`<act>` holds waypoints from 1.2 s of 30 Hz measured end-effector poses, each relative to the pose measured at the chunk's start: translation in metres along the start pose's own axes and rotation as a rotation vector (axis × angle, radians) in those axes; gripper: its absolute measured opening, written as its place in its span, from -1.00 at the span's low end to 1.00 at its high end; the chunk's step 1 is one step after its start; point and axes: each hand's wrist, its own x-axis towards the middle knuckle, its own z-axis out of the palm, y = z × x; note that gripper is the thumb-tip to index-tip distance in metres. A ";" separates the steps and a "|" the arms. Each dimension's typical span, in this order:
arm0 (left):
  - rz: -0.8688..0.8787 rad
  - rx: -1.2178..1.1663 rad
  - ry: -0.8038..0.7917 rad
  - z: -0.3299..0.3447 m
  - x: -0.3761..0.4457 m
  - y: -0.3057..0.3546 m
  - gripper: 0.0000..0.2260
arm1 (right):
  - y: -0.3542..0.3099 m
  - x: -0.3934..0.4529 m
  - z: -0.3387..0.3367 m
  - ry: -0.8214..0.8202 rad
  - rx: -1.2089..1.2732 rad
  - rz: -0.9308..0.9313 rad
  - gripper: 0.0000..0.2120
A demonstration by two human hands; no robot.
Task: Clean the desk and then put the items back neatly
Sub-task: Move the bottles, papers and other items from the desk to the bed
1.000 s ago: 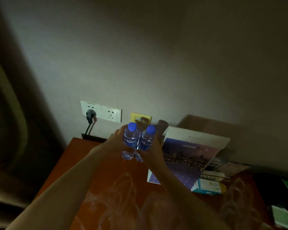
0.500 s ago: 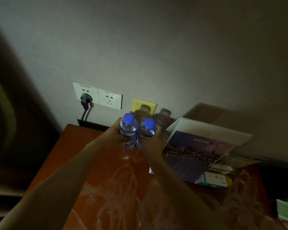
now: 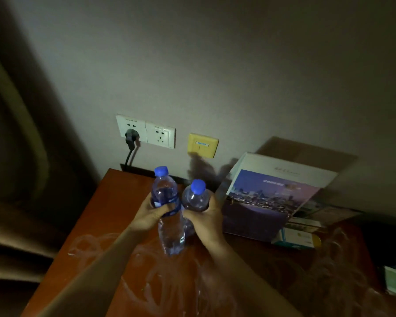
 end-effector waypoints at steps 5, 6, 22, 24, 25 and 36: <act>0.045 -0.044 -0.050 0.009 -0.049 -0.001 -0.13 | 0.002 -0.048 -0.027 -0.067 -0.060 -0.019 -0.41; 0.049 -0.032 -0.070 0.013 -0.058 0.003 -0.12 | -0.001 -0.057 -0.035 -0.080 -0.065 -0.035 -0.40; 0.109 0.296 -0.664 0.307 -0.243 -0.013 -0.40 | 0.021 -0.327 -0.316 0.437 0.338 -0.049 -0.58; 0.141 0.326 -0.811 0.358 -0.286 -0.026 -0.45 | 0.037 -0.379 -0.355 0.574 0.364 -0.041 -0.59; 0.146 0.347 -0.884 0.383 -0.309 -0.033 -0.47 | 0.047 -0.406 -0.374 0.654 0.381 -0.037 -0.58; -0.036 0.542 -1.485 0.590 -0.548 -0.135 -0.79 | 0.132 -0.668 -0.504 1.424 0.561 -0.016 -0.52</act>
